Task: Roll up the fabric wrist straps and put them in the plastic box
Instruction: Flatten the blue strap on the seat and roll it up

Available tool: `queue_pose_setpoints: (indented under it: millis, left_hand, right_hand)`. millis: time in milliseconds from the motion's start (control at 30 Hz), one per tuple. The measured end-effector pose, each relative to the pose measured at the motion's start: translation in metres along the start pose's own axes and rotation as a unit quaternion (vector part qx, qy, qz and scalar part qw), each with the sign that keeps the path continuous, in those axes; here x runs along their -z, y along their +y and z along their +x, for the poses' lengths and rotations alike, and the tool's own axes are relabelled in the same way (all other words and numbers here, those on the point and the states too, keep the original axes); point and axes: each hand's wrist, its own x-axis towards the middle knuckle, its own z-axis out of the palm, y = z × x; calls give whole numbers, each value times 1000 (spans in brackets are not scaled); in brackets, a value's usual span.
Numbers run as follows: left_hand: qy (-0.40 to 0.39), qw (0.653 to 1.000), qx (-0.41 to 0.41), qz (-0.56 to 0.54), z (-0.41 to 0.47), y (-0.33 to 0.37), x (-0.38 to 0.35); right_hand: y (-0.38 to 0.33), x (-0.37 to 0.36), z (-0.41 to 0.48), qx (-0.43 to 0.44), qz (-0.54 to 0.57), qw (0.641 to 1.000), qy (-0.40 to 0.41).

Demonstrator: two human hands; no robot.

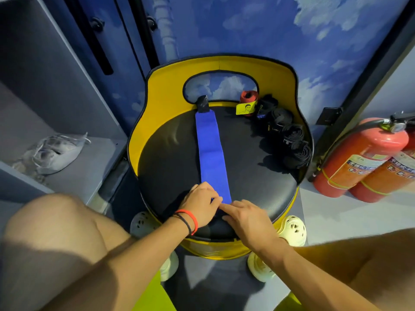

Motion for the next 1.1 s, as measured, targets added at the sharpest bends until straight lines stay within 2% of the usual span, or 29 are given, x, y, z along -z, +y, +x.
queue_pose_setpoints:
  millis: [133,200,300,467,633,700,933,1100]
  left_hand:
    - [35,992,69,-96,-28,-15,11]
    - [30,990,64,-122,-42,-19,15]
    - [21,998,21,-64,-59,-19,13]
    - [96,995,-12,11,-68,-16,-1]
    - [114,989,-14,96,-70,-10,-10]
    - [117,989,4,92,-68,-11,-9]
    - [89,994,12,66,-59,-12,-7]
    - [68,997,13,44,-54,-21,-7]
  right_hand:
    - [-6,-2,5,-26,48,998,8]
    - [-7,-3,6,-34,81,996,5]
    - [-8,-5,6,-35,86,996,-11]
    - [-14,0,5,-6,12,999,-29]
    - [-20,6,8,19,-77,995,-56]
    - [-22,5,7,27,-95,993,-60]
    - [-18,-11,1,17,-89,996,-2]
    - [-12,-31,-2,16,-76,994,75]
